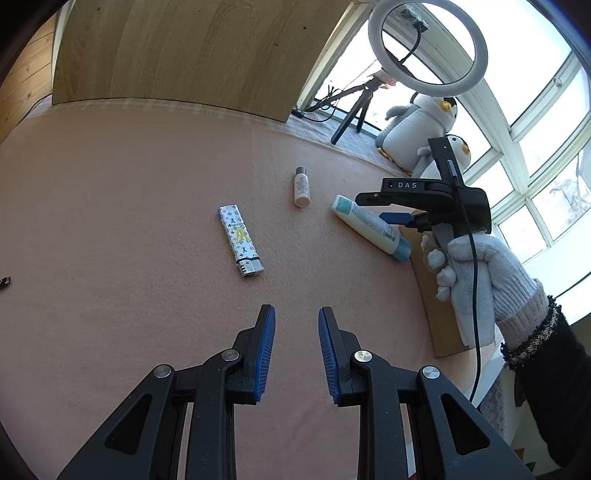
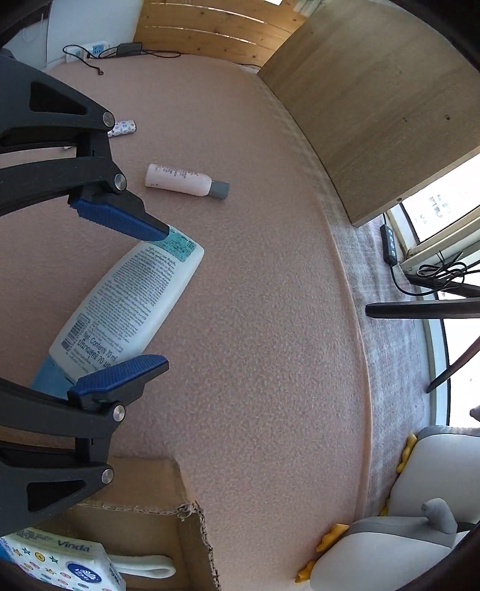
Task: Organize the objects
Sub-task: 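Move the right gripper to the white-and-blue lotion bottle and grasp it, then lift the lotion bottle with the right gripper and carry it over the box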
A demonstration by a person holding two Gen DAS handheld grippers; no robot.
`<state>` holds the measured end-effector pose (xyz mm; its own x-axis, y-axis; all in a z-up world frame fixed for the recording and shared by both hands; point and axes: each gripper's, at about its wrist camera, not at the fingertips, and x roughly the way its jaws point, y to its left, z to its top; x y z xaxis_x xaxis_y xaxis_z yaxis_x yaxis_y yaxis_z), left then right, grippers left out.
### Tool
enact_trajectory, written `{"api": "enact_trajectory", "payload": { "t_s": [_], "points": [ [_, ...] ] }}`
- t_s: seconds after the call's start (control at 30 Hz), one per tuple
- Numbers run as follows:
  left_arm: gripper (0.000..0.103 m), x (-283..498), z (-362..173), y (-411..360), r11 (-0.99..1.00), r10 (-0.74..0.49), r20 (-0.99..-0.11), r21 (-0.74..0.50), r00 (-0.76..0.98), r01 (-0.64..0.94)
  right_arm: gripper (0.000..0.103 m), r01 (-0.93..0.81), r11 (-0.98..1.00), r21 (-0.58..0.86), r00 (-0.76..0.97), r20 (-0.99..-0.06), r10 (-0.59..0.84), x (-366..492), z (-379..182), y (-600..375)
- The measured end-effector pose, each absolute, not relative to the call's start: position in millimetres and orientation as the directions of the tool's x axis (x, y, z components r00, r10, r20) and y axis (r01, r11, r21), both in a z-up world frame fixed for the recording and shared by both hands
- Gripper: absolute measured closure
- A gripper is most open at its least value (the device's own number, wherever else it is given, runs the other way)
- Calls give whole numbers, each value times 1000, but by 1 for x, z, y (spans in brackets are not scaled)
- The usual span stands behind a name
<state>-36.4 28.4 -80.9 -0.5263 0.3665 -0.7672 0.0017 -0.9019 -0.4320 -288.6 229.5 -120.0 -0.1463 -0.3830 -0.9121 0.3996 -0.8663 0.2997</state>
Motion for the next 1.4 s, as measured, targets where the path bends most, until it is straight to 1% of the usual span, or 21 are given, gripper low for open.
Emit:
{"api": "enact_trajectory", "payload": {
  "t_s": [0.2, 0.47, 0.67, 0.87, 0.9, 0.93, 1.0, 1.27, 1.4],
  "points": [
    [77, -44, -83, 40, -903, 378, -771, -428, -513, -23, 43, 387, -853, 351, -101, -903, -417, -273, -128, 235],
    [77, -48, -84, 54, -896, 405, -764, -442, -502, -50, 43, 389, -859, 332, -87, -915, -393, -266, -128, 247],
    [77, -52, -85, 61, -893, 417, -761, -445, -497, -69, 43, 404, -834, 376, 0, -912, -411, -250, -134, 250],
    [77, -58, -90, 66, -893, 420, -766, -445, -486, -70, 43, 455, -824, 338, -46, -915, -401, -225, -135, 254],
    [77, -58, -91, 68, -892, 422, -767, -446, -483, -72, 47, 454, -827, 331, -55, -916, -397, -222, -137, 256],
    [77, -59, -91, 69, -892, 424, -767, -446, -481, -75, 55, 457, -831, 318, -71, -918, -390, -219, -138, 257],
    [77, -61, -92, 73, -892, 427, -767, -446, -479, -80, 61, 472, -827, 305, -88, -917, -388, -212, -136, 258],
    [77, -67, -94, 73, -879, 448, -755, -470, -480, -81, 62, 469, -803, 368, -55, -895, -442, -163, -138, 264],
    [77, -69, -99, 67, -881, 440, -763, -469, -473, -63, 62, 455, -785, 420, -42, -871, -490, -134, -139, 269]
  ]
}}
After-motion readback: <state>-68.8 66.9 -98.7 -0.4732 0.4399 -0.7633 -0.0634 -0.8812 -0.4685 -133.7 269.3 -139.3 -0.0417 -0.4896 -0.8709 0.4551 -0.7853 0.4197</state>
